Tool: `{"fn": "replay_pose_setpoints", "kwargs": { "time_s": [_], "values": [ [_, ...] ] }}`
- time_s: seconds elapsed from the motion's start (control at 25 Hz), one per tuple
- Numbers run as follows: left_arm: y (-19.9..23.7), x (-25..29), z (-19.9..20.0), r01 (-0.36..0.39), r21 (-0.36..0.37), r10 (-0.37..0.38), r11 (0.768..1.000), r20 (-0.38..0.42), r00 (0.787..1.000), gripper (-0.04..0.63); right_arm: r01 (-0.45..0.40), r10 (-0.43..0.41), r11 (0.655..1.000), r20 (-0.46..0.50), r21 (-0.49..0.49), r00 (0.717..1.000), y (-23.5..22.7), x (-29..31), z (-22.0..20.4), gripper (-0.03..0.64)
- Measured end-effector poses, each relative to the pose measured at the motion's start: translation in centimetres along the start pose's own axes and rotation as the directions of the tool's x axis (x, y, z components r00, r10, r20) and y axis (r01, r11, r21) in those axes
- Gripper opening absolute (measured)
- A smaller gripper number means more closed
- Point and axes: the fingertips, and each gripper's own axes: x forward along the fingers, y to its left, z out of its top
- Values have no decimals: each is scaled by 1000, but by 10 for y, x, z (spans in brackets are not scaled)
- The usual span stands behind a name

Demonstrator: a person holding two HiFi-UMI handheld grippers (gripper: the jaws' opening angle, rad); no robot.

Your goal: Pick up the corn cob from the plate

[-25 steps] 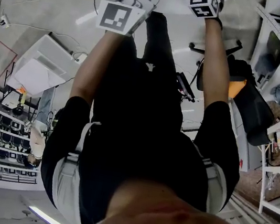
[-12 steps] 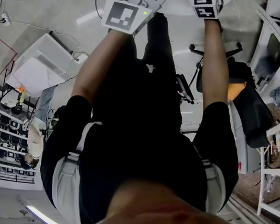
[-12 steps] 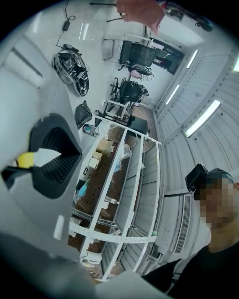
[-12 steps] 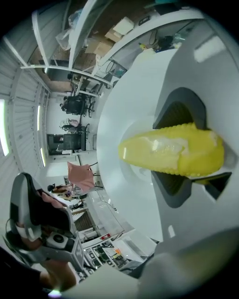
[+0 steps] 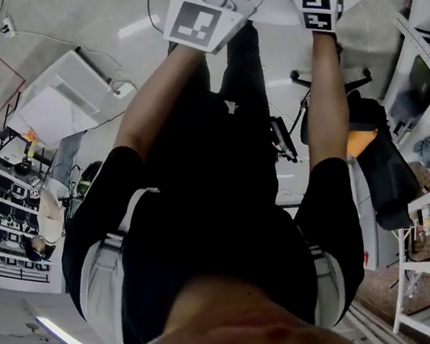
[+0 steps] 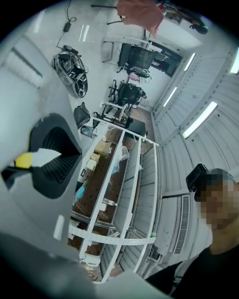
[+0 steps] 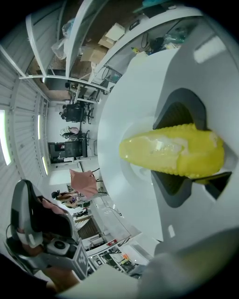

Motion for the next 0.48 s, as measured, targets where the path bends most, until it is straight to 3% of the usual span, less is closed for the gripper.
{"fn": "replay_pose_setpoints", "kwargs": {
  "time_s": [0.48],
  "values": [
    [-1, -6, 5, -5, 10, 5, 1000, 17, 1000, 0, 28, -29, 996, 20, 79, 999, -1, -3, -3, 262]
  ]
}}
